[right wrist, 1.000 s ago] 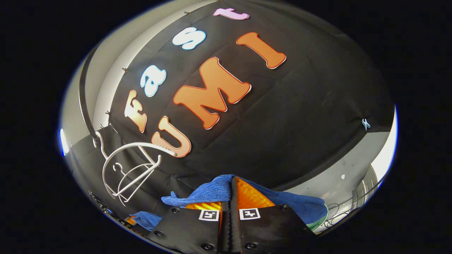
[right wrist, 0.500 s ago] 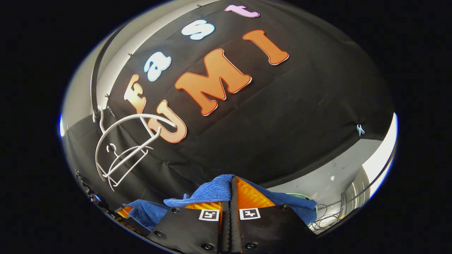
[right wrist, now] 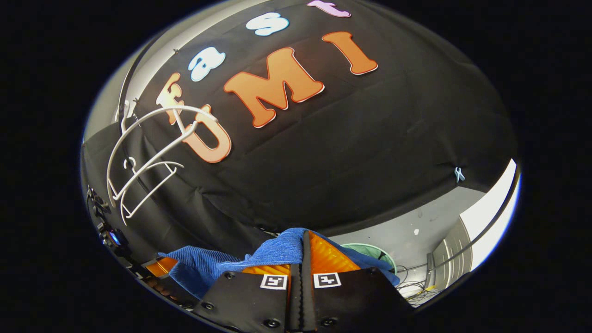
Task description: Grasp the clothes on the hanger with both hands and then place them into the laundry hamper below.
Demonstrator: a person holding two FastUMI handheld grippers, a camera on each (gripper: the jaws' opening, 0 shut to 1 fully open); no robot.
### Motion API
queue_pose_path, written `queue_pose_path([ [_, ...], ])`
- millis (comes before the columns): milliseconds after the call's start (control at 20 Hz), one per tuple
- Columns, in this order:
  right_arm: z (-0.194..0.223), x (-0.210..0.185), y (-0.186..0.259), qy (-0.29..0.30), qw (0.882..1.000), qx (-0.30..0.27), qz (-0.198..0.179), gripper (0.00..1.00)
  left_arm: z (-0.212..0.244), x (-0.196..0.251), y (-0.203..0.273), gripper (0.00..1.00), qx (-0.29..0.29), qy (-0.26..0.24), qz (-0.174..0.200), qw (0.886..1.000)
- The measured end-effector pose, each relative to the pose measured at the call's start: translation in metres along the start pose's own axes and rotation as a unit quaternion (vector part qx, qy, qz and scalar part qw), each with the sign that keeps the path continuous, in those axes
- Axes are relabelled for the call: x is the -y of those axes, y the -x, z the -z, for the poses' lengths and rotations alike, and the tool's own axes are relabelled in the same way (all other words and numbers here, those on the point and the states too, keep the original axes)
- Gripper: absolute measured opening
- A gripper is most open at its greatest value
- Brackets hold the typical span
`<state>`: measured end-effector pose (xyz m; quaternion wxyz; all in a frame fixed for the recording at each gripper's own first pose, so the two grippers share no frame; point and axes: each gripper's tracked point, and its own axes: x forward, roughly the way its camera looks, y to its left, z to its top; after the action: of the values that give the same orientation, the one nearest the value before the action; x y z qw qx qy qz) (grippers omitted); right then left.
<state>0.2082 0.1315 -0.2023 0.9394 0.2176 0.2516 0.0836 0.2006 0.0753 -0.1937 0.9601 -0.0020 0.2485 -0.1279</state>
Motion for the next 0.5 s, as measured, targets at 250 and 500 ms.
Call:
queue_pose_path([
  [250, 0.030, 0.024, -0.007, 0.022, 0.999, -0.028, 0.032, 0.07, 0.035, 0.014, -0.030, 0.00, -0.045, -0.012, 0.007, 0.999],
  [500, 0.051, 0.045, -0.014, 0.038, 0.996, -0.053, 0.059, 0.07, 0.069, 0.020, -0.047, 0.00, -0.086, -0.017, 0.013, 0.996],
])
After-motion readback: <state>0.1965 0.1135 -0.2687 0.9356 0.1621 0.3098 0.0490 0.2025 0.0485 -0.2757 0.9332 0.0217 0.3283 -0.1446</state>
